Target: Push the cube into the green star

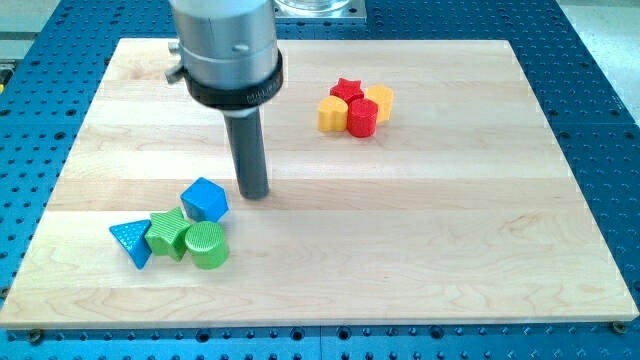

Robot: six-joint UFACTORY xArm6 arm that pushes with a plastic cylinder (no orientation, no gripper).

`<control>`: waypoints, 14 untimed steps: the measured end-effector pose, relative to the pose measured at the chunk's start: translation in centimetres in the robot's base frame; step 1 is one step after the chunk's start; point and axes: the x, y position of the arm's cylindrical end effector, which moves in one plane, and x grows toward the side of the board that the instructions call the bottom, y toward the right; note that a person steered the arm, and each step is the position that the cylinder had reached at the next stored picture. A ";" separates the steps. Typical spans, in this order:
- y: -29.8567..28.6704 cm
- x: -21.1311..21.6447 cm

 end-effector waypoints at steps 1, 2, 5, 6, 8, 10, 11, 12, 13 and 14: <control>-2.4 1.6; -2.4 2.4; 1.1 1.7; 13.0 -2.0; 15.2 -2.3; 15.3 -0.4; 15.7 3.1; 15.7 3.2; 15.7 3.2; 15.9 3.8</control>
